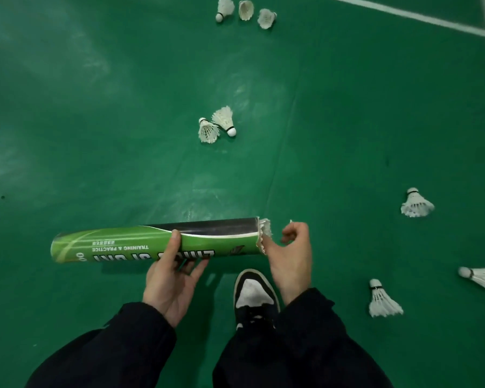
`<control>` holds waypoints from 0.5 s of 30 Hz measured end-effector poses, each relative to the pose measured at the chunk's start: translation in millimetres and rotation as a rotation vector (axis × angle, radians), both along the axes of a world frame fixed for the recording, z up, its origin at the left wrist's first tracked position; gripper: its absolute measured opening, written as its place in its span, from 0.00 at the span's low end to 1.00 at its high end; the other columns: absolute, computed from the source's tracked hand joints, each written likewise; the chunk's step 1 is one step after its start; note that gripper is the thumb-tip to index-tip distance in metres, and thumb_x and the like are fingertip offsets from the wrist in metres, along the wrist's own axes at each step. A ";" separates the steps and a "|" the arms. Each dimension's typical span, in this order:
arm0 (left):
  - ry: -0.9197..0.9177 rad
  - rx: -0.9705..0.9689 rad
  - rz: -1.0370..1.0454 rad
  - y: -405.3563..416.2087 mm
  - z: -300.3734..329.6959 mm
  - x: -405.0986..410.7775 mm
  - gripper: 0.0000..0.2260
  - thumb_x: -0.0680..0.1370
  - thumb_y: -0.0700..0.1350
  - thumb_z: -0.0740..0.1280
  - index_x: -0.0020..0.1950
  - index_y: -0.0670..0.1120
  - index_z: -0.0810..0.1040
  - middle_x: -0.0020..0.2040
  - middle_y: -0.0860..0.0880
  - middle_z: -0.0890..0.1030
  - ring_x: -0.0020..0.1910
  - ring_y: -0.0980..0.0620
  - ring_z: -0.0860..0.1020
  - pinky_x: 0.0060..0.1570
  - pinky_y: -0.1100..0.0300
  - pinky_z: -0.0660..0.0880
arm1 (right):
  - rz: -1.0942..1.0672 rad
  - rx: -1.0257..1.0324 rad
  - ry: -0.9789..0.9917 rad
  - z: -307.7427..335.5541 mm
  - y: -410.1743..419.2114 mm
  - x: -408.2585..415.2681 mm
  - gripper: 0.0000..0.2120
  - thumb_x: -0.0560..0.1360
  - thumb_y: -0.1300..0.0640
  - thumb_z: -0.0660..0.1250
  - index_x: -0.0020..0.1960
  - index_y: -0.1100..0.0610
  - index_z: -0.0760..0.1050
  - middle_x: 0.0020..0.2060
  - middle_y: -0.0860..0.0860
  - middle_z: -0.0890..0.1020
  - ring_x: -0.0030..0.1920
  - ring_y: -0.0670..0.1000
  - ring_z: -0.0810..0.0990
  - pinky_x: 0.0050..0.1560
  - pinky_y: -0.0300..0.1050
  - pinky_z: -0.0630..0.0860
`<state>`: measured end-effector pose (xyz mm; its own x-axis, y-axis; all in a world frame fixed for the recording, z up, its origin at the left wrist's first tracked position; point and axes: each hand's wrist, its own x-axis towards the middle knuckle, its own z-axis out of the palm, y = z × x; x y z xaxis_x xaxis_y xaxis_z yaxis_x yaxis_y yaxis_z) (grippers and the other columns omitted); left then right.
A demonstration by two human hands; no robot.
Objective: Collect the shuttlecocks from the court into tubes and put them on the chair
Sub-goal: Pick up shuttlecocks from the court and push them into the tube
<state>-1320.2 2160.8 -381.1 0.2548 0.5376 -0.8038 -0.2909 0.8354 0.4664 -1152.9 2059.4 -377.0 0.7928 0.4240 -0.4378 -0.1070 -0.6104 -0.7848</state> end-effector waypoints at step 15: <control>-0.074 0.060 -0.447 -72.2 -7.8 79.7 0.26 0.80 0.52 0.70 0.74 0.40 0.72 0.64 0.43 0.83 0.61 0.46 0.83 0.56 0.50 0.83 | -0.543 0.283 0.311 -5.9 -171.5 42.9 0.16 0.82 0.46 0.62 0.53 0.59 0.78 0.45 0.56 0.85 0.34 0.50 0.77 0.37 0.45 0.73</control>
